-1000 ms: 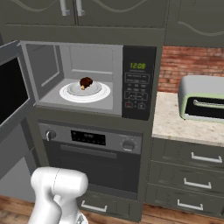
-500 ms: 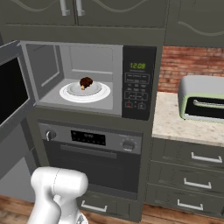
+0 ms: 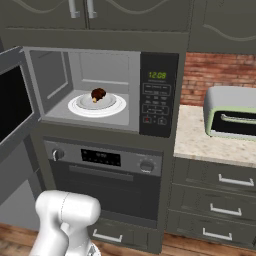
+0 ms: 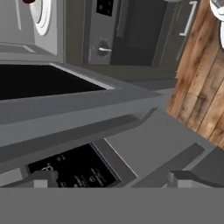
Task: Transport the steak from the fridge to the microwave and turn on the microwave.
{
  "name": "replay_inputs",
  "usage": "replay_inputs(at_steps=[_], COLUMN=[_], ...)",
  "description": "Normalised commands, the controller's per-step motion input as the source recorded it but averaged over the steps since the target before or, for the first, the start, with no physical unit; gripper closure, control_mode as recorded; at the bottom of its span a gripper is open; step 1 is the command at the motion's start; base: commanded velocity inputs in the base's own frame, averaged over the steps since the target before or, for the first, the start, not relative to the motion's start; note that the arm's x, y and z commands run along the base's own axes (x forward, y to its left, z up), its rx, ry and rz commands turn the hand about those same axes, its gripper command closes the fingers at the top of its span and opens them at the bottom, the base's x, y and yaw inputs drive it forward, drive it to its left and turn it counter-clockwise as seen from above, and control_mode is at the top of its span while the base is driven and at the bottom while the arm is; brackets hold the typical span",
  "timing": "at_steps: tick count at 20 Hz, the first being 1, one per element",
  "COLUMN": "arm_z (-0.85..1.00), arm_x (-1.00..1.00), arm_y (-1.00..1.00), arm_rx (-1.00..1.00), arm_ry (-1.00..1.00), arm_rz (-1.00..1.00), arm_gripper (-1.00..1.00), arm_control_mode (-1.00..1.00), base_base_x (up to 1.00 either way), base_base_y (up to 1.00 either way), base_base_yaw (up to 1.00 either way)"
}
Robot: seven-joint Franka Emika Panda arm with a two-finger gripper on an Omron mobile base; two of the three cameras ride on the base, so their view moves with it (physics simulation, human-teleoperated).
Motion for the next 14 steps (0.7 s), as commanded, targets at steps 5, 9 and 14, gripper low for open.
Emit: replay_inputs(at_steps=[5,9,14], arm_z=[-0.06,-0.14,-0.13], arm_x=[0.16,0.16,0.19], arm_y=[0.00,0.03,0.01], arm_rx=[-0.02,-0.13,-0.20], arm_ry=[0.00,0.00,0.00], arm_rz=[-0.06,0.00,0.00], arm_gripper=[-1.00,-1.00,-1.00], arm_control_mode=[-1.00,-1.00,-1.00], base_base_x=[0.00,0.00,0.00], base_base_y=[0.00,0.00,0.00], base_base_yaw=[0.00,0.00,0.00])
